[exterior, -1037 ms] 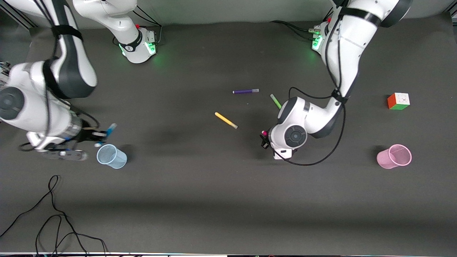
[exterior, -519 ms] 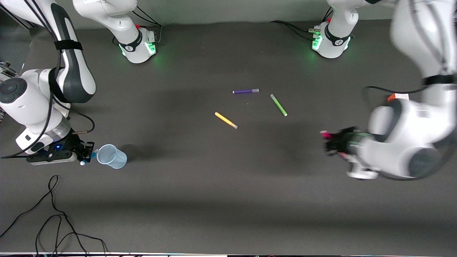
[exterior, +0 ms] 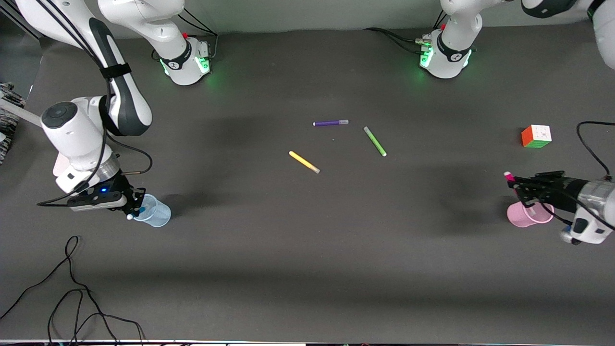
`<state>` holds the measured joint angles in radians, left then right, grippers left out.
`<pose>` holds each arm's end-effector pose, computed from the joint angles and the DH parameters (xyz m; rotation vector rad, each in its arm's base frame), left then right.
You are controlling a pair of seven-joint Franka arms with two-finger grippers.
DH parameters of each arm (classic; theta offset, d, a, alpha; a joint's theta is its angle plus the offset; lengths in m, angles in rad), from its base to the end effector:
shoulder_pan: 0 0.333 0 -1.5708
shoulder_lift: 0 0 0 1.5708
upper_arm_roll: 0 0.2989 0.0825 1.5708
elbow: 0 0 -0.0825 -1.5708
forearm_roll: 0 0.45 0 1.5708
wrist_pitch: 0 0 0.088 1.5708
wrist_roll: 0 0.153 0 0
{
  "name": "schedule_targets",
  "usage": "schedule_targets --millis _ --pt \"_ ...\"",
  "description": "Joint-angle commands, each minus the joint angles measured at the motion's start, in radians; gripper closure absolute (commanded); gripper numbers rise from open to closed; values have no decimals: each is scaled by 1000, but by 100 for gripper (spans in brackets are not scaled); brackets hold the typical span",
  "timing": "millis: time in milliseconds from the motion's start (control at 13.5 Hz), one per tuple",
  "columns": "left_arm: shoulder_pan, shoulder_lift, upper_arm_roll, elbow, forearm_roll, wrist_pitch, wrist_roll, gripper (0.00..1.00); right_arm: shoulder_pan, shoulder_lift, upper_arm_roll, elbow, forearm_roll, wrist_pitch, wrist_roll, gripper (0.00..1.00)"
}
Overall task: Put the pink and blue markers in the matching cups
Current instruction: 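Lower the blue marker into the blue cup while the left gripper lowers pink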
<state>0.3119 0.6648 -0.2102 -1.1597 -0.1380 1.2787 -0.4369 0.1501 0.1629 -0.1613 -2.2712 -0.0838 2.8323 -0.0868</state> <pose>0.6983 0.0766 0.3201 2.7360 0.7621 -0.8297 0.6256 -0.0055 0.2205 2.9874 0.2360 0.6006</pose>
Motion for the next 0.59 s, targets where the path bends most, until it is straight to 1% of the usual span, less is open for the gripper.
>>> schedule_targets --millis 0,74,296,370,444,519 --pt "70 48 -11 63 -5 -26 133 100 6 -54 -17 -82 -22 59 -14 100" --pt "96 68 -11 72 -3 -15 170 100 6 -51 -26 -89 -22 70 -14 100" --pt "163 117 -12 75 -12 5 225 100 6 -43 -27 -91 -22 81 -14 100" --pt "168 131 -12 77 -12 43 248 100 5 -42 -27 -91 -22 81 -14 59" --pt "186 146 -12 78 -14 53 263 100 5 -39 -27 -90 -22 78 -14 2" --pt "203 160 -14 75 -25 53 267 100 5 -40 -29 -88 -22 75 -14 0"
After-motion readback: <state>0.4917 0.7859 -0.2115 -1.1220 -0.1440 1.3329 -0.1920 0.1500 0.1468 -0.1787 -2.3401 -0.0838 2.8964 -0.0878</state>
